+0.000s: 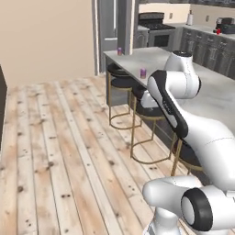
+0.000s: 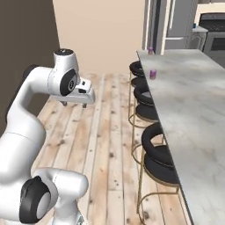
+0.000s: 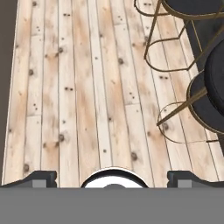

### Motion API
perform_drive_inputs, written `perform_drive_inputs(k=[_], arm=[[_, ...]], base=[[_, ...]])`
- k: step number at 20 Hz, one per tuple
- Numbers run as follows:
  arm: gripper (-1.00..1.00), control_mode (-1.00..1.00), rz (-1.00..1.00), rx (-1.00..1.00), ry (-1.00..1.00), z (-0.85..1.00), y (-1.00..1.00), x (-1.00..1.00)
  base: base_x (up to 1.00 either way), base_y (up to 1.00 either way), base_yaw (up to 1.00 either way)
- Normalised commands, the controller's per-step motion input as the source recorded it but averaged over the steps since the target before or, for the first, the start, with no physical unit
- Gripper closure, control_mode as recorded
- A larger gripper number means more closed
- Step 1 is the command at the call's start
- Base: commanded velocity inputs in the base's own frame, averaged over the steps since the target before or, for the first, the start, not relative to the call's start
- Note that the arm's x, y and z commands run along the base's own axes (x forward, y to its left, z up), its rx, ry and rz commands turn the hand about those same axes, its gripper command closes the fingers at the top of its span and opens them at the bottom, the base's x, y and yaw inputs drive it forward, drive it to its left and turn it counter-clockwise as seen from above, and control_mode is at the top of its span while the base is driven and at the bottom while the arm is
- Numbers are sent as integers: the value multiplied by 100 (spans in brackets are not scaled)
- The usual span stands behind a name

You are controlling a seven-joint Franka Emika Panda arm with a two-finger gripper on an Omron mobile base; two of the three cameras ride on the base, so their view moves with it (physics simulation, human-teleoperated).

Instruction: Four empty soda cans are scattered around the kitchen. Gather all the cans and cluster them next to the stove for recycling.

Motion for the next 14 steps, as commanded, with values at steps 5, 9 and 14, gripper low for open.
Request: perform_drive_inputs(k=[5,9,14], arm=[[-100,100,0,0,0,0,0,0],[-100,100,0,0,0,0,0,0],[-100,100,0,0,0,0,0,0]], base=[[30,39,-5],[72,33,-18],[76,32,-23]])
